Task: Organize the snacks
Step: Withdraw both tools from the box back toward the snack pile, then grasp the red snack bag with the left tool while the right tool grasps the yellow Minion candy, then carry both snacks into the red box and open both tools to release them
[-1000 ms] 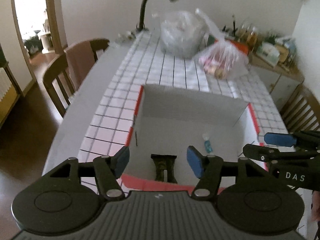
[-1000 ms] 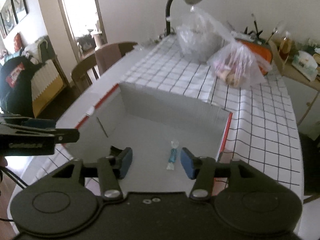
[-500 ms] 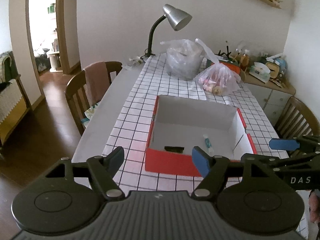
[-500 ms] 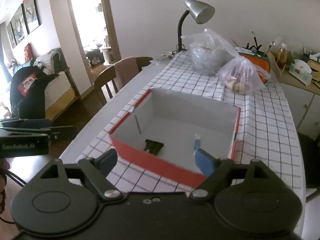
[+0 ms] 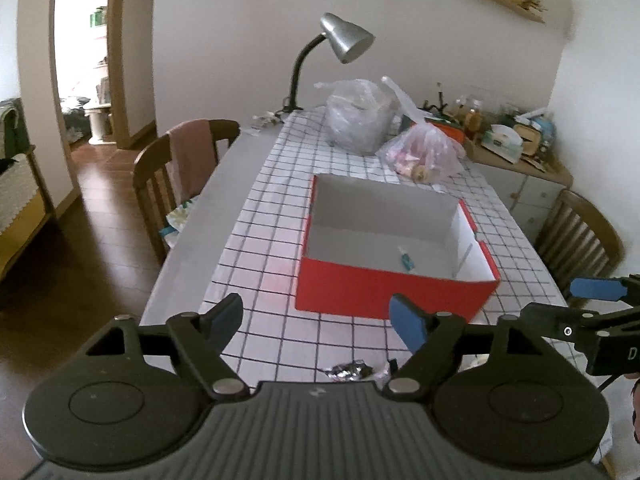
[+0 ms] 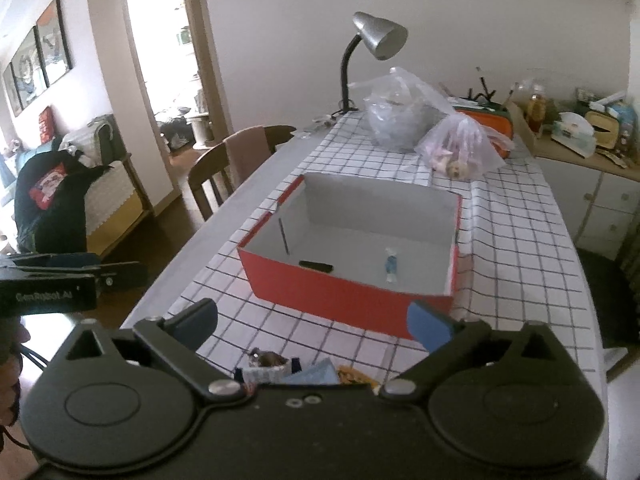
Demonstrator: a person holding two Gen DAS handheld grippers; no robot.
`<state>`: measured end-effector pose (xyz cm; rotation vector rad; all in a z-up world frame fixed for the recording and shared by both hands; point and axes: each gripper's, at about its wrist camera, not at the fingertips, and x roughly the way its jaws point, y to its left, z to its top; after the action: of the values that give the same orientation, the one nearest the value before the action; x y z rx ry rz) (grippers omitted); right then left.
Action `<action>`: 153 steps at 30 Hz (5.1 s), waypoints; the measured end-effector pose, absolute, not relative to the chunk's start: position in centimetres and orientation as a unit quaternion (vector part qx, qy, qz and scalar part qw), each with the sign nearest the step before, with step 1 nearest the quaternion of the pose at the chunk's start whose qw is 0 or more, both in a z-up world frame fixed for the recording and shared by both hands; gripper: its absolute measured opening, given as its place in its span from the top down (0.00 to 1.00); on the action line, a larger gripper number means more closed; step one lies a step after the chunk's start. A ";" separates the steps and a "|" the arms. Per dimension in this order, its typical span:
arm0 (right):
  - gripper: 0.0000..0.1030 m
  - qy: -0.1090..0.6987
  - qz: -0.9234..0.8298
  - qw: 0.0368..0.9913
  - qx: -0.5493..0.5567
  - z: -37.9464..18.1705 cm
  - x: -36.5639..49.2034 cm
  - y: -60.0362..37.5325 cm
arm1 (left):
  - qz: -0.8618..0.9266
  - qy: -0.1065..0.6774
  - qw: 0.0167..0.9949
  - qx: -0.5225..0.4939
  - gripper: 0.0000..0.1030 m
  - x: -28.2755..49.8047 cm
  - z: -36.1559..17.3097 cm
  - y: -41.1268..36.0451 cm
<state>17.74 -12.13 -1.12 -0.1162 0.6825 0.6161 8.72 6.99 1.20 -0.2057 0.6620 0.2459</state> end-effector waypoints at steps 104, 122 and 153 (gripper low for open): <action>0.51 0.388 0.241 0.886 -0.077 -6.5 13.2 -12.5 | 0.112 0.487 0.845 -0.188 0.29 10.7 -5.0 3.3; 0.51 0.319 0.239 0.913 -0.084 -0.5 17.0 -11.8 | 0.084 0.414 0.901 -0.098 0.29 13.1 3.1 3.7; 0.51 0.382 0.272 0.874 -0.130 -5.6 38.5 -6.9 | 0.110 0.489 0.864 -0.052 0.29 34.8 -2.4 7.8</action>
<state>38.47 -6.88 -5.55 -0.2723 0.7975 0.5685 34.81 7.75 -2.35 -0.1085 1.0257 0.2305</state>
